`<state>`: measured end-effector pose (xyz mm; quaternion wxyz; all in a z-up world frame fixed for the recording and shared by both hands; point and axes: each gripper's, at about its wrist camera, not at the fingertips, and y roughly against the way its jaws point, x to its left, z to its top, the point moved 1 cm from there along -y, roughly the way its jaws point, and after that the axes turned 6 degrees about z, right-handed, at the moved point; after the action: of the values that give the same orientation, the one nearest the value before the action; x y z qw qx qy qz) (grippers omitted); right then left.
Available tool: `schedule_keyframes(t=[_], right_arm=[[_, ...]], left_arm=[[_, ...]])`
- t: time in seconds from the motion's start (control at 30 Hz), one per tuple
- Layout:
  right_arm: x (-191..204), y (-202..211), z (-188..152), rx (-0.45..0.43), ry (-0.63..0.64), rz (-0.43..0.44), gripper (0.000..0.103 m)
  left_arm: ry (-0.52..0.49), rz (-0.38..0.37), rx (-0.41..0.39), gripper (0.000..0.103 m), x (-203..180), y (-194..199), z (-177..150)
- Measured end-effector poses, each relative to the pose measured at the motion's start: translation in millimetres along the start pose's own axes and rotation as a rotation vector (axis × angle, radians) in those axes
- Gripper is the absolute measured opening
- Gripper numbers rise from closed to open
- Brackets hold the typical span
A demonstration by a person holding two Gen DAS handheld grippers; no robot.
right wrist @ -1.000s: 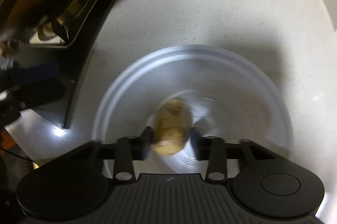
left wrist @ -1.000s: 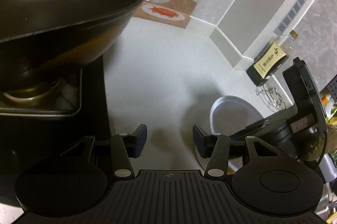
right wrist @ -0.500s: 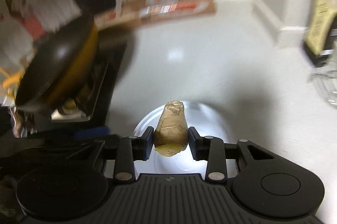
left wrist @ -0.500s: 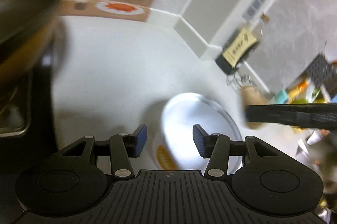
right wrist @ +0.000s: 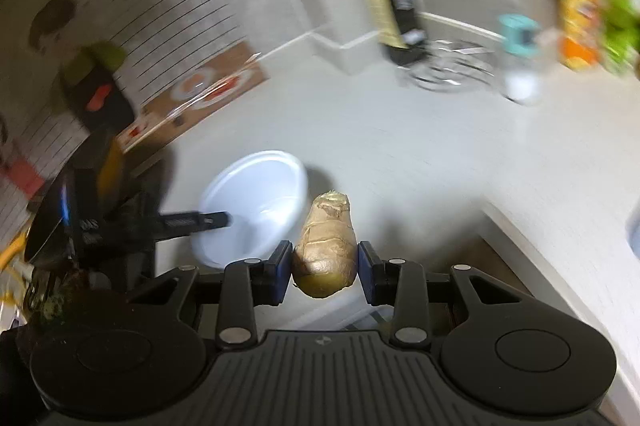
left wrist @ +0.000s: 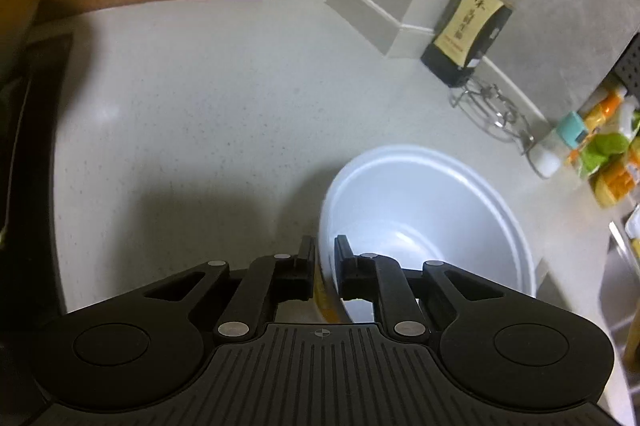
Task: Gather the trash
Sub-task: 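Carry the ginger with the right gripper while the left gripper carries the bowl to the bin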
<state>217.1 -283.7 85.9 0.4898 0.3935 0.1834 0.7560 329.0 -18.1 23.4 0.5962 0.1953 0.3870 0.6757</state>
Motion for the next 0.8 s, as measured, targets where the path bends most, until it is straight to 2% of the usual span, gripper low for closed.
schedule_keyframes(t=[0.1,0.23,0.37,0.5,0.63,0.7,0.8], right_arm=[[-24,29,-26,-0.039,-0.007,-0.065,0.035],[-59,62,-60,-0.091,-0.103,-0.079,0.035],[-94,90,-105,-0.148,-0.221,-0.137,0.035],[-126,103,-159,-0.134,-0.356,-0.208,0.035],[-147,106,-208,-0.084,-0.460,-0.263,0.035],[-157,100,-234,-0.050,-0.503,-0.290,0.035],[-167,81,-272,0.010,-0.548,-0.321,0.035]], left_arm=[[-0.014,0.002,-0.054,0.012,-6,20,-6],[-0.056,-0.060,-0.092,0.013,-29,55,-13],[-0.193,-0.155,-0.053,0.013,-79,68,-32],[-0.313,-0.245,0.070,0.013,-130,44,-75],[-0.413,-0.310,0.258,0.013,-164,-9,-142],[-0.419,-0.294,0.355,0.013,-170,-46,-177],[-0.360,-0.229,0.510,0.013,-165,-118,-236]])
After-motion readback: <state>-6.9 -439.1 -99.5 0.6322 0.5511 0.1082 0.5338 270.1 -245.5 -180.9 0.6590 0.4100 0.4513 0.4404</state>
